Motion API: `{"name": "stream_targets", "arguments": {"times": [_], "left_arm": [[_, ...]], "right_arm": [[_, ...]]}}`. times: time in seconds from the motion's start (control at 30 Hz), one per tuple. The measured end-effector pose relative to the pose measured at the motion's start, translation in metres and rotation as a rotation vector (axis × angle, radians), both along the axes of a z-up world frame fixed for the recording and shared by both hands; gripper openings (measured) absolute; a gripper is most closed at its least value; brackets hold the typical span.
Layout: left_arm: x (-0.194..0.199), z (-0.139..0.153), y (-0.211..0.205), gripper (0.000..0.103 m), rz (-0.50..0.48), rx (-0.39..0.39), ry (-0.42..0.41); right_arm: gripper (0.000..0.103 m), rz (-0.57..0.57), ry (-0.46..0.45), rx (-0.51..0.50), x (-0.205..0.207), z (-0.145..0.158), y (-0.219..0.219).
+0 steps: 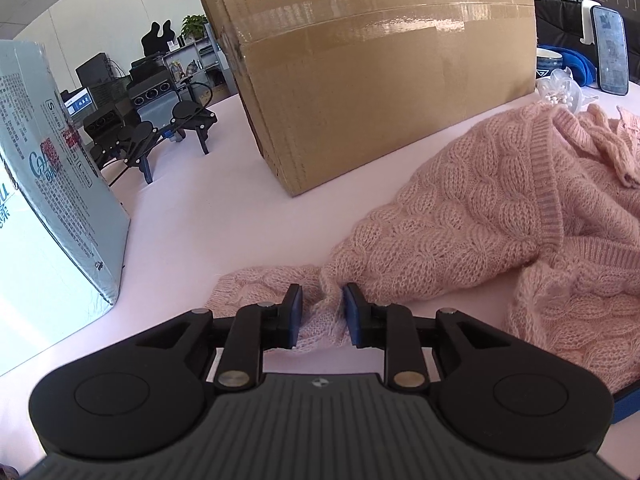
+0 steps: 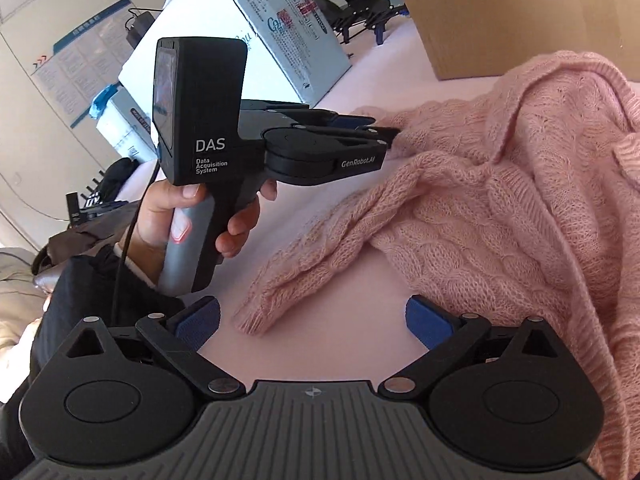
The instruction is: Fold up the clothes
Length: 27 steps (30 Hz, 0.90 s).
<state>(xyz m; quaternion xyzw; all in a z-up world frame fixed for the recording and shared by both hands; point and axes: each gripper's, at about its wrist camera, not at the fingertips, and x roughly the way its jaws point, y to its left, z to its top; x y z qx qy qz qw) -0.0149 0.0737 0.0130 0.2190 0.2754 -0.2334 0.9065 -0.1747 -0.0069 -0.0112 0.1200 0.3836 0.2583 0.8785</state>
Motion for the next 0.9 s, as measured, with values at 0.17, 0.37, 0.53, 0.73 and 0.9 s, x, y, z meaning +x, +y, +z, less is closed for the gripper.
{"name": "stream_targets", "arguments": {"times": [0.17, 0.37, 0.53, 0.73, 0.9], "left_arm": [[0.001, 0.0, 0.003, 0.03, 0.014, -0.003, -0.006], [0.003, 0.006, 0.006, 0.018, 0.053, 0.001, -0.032], [0.002, 0.033, 0.013, 0.015, 0.051, -0.097, 0.023], [-0.007, 0.082, 0.028, 0.015, 0.06, -0.284, 0.125], [-0.029, 0.106, 0.032, 0.019, 0.132, -0.249, 0.0]], "right_arm": [[0.024, -0.062, -0.099, -0.132, -0.003, -0.004, 0.024], [0.005, -0.047, -0.132, -0.151, -0.018, -0.006, 0.02], [0.004, -0.003, -0.172, -0.155, -0.06, 0.005, 0.018], [0.004, 0.151, -0.242, -0.231, -0.127, 0.016, 0.016], [0.006, 0.242, -0.218, -0.193, -0.141, 0.018, 0.011]]}}
